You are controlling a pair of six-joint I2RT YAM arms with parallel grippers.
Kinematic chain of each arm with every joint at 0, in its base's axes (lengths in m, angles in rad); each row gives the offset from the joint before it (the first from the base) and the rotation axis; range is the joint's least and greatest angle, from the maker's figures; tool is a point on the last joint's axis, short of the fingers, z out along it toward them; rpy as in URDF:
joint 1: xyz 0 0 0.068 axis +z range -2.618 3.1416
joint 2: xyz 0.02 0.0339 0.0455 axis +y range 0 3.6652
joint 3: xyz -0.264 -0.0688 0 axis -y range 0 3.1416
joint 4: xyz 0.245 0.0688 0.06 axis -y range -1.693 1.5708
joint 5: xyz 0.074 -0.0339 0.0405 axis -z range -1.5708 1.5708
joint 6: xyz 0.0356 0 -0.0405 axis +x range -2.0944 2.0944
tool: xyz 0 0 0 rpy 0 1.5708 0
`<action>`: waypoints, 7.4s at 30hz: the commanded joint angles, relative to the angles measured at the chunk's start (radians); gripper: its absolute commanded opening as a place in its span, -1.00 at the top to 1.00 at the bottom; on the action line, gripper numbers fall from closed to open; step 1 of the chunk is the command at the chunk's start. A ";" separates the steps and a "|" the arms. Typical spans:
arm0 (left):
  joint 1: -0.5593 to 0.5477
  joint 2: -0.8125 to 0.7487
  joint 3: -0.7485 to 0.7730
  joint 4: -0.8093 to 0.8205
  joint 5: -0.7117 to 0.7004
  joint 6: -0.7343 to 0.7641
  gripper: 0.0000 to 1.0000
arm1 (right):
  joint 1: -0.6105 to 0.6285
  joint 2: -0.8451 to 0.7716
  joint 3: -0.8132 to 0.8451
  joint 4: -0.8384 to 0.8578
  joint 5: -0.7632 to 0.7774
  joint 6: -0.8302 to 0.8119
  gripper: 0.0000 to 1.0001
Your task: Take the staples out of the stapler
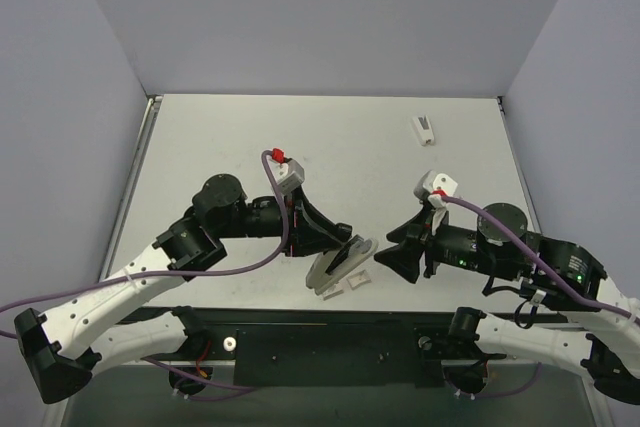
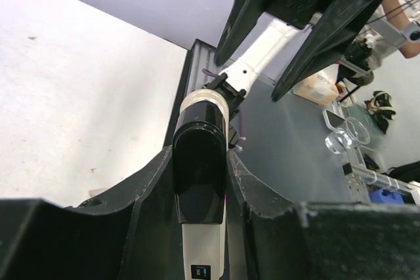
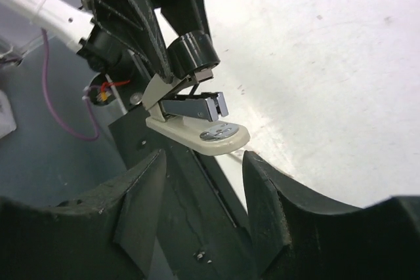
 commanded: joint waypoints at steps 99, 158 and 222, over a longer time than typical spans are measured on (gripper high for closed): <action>0.065 0.023 0.109 0.122 -0.670 -0.001 1.00 | -0.207 0.451 -0.328 0.722 0.135 0.466 1.00; 0.285 0.200 0.031 0.374 -0.635 -0.036 1.00 | -0.268 0.640 -0.365 1.040 -0.046 0.546 1.00; 0.275 -0.240 -0.042 -0.067 -0.724 -0.407 1.00 | -0.041 0.238 -0.417 0.718 0.359 0.511 1.00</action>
